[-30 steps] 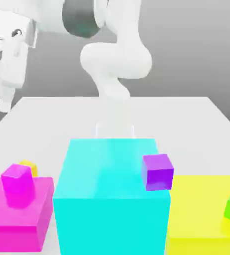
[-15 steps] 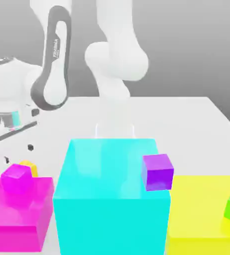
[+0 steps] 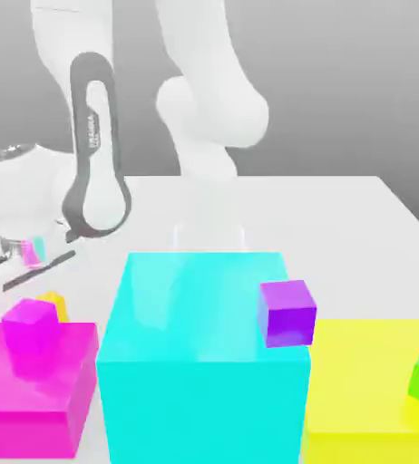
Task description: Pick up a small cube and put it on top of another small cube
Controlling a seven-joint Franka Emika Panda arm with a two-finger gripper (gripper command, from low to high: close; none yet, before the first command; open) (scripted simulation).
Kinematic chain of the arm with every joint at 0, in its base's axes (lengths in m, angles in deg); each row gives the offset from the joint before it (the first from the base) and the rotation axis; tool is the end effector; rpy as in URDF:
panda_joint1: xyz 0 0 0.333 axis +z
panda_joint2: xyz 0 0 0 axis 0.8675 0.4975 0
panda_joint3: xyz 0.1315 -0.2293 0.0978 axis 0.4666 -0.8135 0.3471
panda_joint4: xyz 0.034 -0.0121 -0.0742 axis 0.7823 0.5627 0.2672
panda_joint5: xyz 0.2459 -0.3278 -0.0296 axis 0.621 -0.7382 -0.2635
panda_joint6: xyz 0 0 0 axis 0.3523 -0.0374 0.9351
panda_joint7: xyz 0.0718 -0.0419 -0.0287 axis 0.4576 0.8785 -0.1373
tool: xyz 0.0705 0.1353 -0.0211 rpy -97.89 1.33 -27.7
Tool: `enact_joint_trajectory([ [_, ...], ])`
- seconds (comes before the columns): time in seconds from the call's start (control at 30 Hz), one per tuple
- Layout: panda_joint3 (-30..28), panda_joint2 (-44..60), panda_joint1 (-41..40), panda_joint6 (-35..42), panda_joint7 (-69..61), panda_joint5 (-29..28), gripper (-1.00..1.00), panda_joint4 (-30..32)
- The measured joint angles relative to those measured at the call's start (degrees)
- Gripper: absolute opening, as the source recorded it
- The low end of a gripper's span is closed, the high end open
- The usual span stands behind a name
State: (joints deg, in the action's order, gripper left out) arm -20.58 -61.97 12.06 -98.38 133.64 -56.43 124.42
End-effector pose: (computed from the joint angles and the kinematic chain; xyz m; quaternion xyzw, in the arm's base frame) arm 0.2195 -0.2915 0.0678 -0.0781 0.9969 -0.0007 0.0012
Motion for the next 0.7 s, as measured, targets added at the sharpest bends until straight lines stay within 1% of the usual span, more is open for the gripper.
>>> enact_joint_trajectory([
  [0.1, -0.42, -6.09, -0.19, 4.88, 1.94, -2.75, -1.00, 0.83],
  [0.17, 0.13, -9.46, -0.33, 5.74, 4.29, -5.77, -1.00, -1.87],
  [0.23, 2.21, -11.49, 2.40, 6.74, 5.51, -8.27, -1.00, -5.61],
  [0.7, 21.85, -10.33, 40.45, 24.52, -6.37, -12.80, -1.00, -31.44],
])
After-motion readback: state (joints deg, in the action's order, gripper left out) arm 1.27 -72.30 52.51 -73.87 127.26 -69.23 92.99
